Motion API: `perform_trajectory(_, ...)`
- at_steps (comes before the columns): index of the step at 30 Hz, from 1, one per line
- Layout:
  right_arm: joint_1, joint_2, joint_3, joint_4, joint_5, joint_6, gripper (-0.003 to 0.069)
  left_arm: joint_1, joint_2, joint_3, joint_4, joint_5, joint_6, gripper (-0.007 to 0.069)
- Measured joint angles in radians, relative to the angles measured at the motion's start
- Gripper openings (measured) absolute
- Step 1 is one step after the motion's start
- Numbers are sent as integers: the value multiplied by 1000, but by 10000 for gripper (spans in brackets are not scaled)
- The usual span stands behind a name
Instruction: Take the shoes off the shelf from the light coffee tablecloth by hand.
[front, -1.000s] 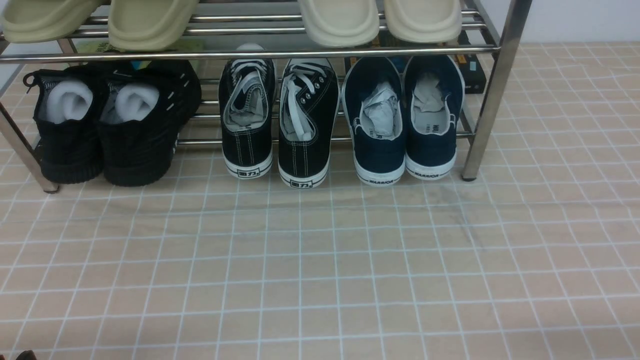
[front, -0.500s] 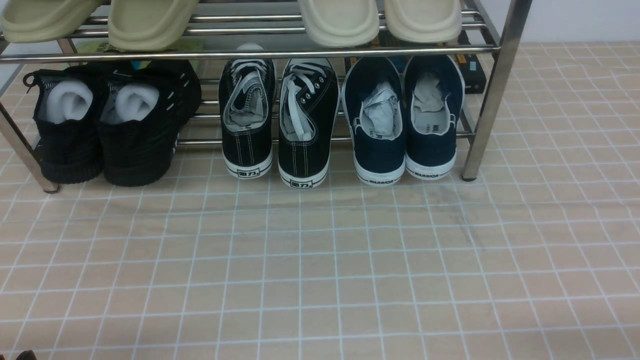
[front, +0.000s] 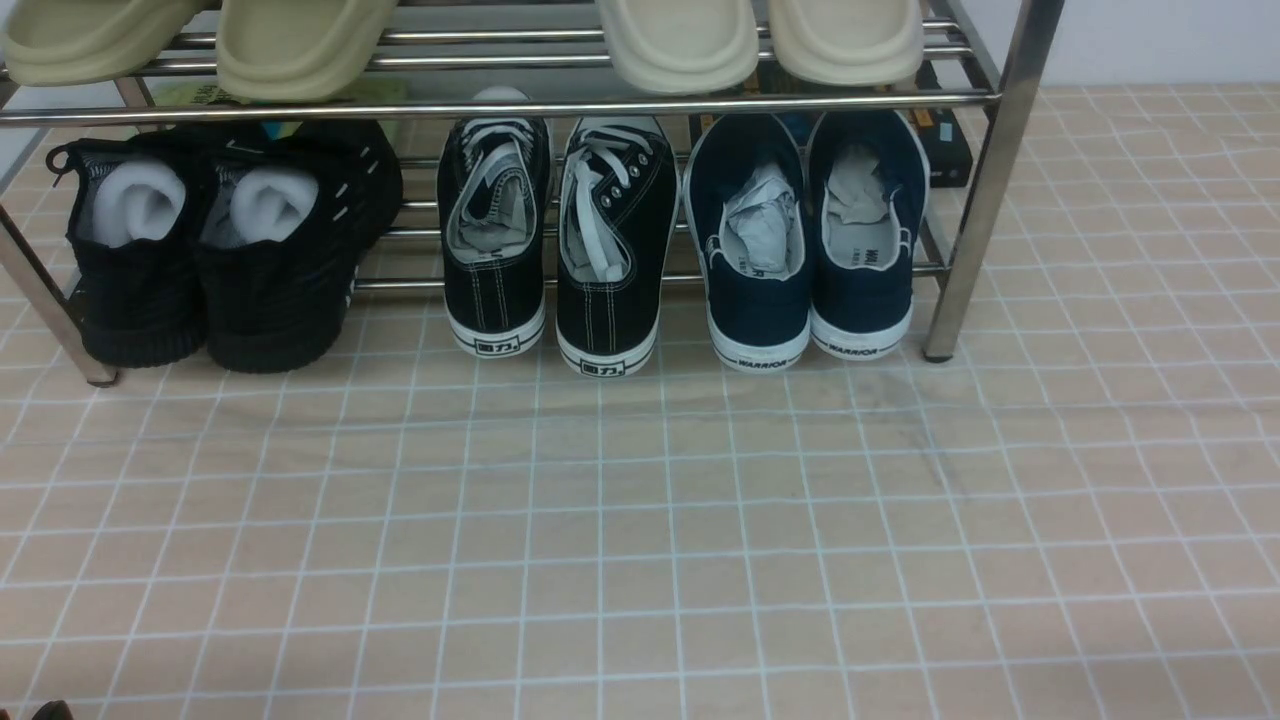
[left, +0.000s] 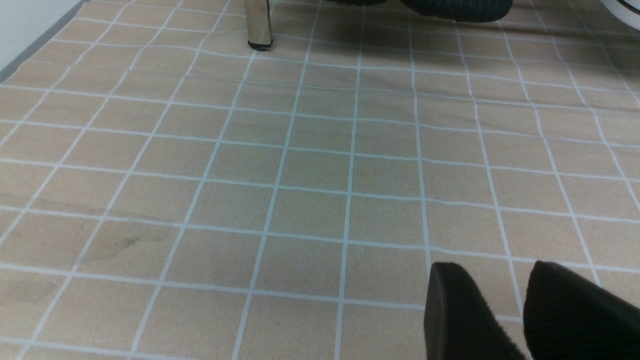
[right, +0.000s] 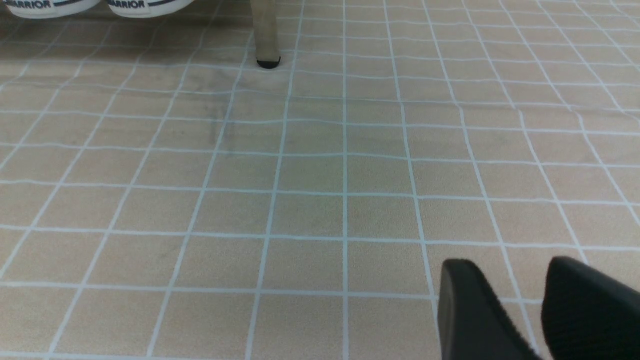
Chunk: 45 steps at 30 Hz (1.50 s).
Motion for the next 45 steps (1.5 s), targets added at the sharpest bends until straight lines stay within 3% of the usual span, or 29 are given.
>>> perform_trajectory(14, 0, 0, 0, -4, 0, -1, 240, 0, 0, 0, 0, 0, 0, 239)
perform_trajectory(24, 0, 0, 0, -269, 16, -43, 240, 0, 0, 0, 0, 0, 0, 239)
perform_trajectory(32, 0, 0, 9, -295, -57, -25, 240, 0, 0, 0, 0, 0, 0, 239)
perform_trajectory(38, 0, 0, 11, -237, -341, 179, 240, 0, 0, 0, 0, 0, 0, 239)
perform_trajectory(45, 0, 0, 11, -244, -644, 547, 240, 0, 0, 0, 0, 0, 0, 239)
